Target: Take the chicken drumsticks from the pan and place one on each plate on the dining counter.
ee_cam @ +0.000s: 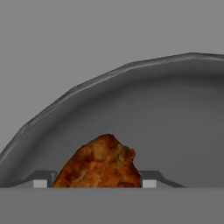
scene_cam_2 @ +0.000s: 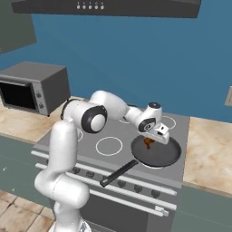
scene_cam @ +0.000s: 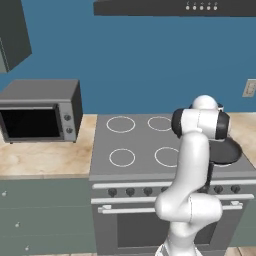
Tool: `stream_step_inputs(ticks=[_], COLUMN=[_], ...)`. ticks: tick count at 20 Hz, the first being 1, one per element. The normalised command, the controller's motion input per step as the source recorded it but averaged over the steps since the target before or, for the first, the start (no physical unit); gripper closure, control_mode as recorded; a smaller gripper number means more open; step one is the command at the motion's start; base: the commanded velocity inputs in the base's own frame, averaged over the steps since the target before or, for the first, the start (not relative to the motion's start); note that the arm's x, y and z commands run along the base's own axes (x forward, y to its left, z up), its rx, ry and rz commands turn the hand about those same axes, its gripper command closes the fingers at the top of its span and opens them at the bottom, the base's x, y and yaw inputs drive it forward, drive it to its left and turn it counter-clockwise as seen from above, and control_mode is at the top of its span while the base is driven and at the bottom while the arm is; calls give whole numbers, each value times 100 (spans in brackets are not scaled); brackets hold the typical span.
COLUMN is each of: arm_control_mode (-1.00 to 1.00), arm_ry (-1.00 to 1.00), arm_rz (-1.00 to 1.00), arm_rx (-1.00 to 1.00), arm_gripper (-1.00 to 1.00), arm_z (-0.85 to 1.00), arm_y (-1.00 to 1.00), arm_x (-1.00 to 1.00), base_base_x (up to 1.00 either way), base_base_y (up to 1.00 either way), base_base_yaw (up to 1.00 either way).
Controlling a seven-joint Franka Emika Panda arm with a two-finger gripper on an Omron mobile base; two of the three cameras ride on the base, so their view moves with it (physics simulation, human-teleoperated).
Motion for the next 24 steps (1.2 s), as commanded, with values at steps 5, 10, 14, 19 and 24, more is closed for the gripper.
stream_step_inputs(ticks=[5,10,14,19,24], arm_control_mode=[-100,-100,-100,-100,-100], arm_ry=[0,0,0,0,-4], arm_rz=[0,9,21,42,43], arm_rx=[8,9,8,-1,-9], arm_gripper=[100,100,100,100,100], arm_z=[17,30,64,41,8], arm_y=[-24,-42,-20,9,37], arm_x=[-1,-1,-26,-64,-98], base_base_x=[0,0,0,0,0], base_base_y=[0,0,0,0,0], base_base_yaw=[0,0,0,0,0])
